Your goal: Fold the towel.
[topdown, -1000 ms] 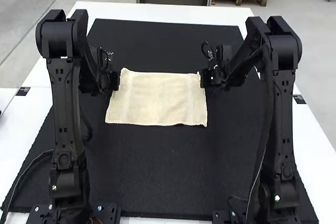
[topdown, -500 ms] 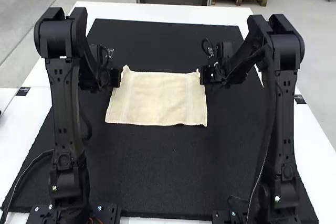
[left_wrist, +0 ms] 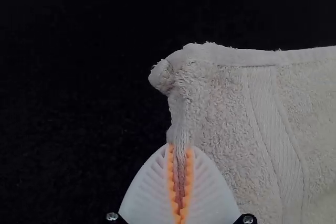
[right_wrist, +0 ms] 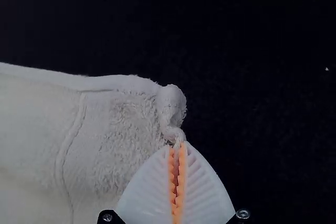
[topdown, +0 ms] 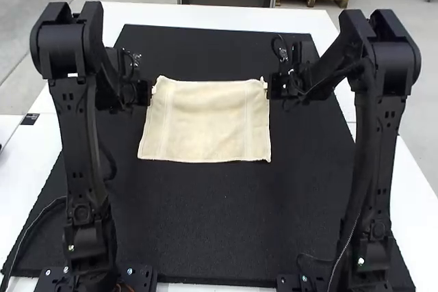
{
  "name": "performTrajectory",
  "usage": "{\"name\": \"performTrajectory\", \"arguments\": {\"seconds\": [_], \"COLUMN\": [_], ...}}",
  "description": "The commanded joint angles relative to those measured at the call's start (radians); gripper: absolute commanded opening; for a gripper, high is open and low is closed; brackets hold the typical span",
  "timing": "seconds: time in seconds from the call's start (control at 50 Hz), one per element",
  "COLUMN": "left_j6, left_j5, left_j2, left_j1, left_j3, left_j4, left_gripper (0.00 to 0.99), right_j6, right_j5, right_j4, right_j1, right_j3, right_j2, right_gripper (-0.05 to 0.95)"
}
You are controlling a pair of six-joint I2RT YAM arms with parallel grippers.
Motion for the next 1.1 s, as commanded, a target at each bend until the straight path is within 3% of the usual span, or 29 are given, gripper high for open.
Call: {"name": "performTrajectory", "arguments": {"seconds": [0.0, 0.5, 0.68, 0.86, 1.0, 1.08], "left_j6": [0.028, 0.096, 0.116, 0.154, 0.212, 0.214], "left_j5": [0.034, 0.114, 0.116, 0.125, 0.136, 0.136], "left_j2": [-0.058, -0.253, -0.311, -0.373, -0.422, -0.453], "left_j1": [0.02, 0.075, 0.104, 0.129, 0.144, 0.15], "left_j3": [-0.019, -0.12, -0.177, -0.214, -0.237, -0.257], "left_j4": [-0.011, -0.19, -0.241, -0.324, -0.411, -0.431], "left_gripper": [0.015, 0.015, 0.015, 0.015, 0.015, 0.015], "right_j6": [0.007, 0.007, 0.007, 0.005, 0.007, 0.007], "right_j5": [-0.04, -0.082, -0.097, -0.108, -0.113, -0.116], "right_j4": [-0.017, -0.096, -0.135, -0.168, -0.182, -0.195], "right_j1": [-0.01, -0.011, -0.014, -0.019, -0.019, -0.019], "right_j3": [-0.015, -0.129, -0.194, -0.253, -0.297, -0.32], "right_j2": [-0.064, -0.219, -0.277, -0.337, -0.379, -0.395], "right_gripper": [-0.02, -0.02, -0.02, -0.02, -0.02, -0.02]}}
